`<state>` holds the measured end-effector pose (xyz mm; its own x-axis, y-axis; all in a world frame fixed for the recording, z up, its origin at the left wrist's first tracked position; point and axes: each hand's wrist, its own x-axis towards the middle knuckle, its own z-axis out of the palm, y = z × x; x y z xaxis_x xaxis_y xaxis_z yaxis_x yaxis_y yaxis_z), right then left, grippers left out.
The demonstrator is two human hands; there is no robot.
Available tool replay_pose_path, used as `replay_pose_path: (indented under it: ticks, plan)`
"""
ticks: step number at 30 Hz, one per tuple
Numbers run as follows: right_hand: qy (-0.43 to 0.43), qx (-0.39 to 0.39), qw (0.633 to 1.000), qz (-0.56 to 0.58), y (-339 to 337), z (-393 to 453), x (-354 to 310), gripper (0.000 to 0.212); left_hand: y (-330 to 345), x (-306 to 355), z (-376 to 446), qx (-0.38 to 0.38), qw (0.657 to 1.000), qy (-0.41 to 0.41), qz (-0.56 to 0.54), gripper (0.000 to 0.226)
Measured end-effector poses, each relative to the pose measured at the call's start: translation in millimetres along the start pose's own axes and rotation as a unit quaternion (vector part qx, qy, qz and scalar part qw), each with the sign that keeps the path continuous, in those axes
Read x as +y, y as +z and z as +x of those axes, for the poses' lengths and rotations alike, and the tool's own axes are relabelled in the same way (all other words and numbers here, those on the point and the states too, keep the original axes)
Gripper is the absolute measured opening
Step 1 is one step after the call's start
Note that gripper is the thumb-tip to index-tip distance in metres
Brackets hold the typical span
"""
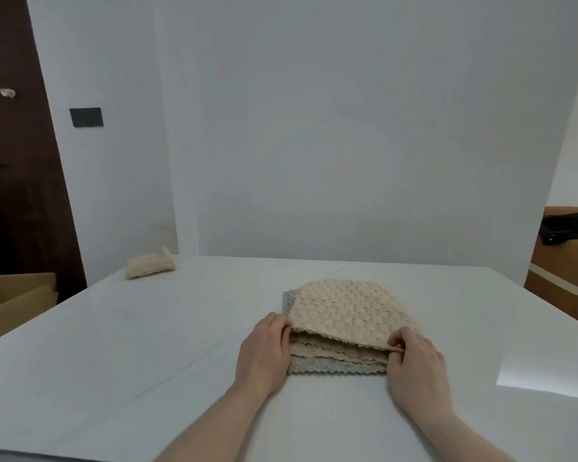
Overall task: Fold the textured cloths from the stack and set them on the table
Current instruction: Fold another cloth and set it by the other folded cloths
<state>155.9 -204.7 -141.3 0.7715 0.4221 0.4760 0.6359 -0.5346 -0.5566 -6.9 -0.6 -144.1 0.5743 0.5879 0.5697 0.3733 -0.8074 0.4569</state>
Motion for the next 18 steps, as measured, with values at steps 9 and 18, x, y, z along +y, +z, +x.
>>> replay_pose_path:
  ticks: [9, 18]
  plan:
    - [0.061, 0.048, 0.996, 0.032, -0.9, 5.0, 5.9, 0.017, -3.3, 5.5, 0.7, -0.034, 0.999, -0.036, -0.021, 0.016]
    - [0.079, 0.096, 0.970, 0.209, -18.6, 13.8, 2.0, 0.029, -24.8, 31.9, 7.7, 0.028, 0.986, -0.099, -0.129, 0.026]
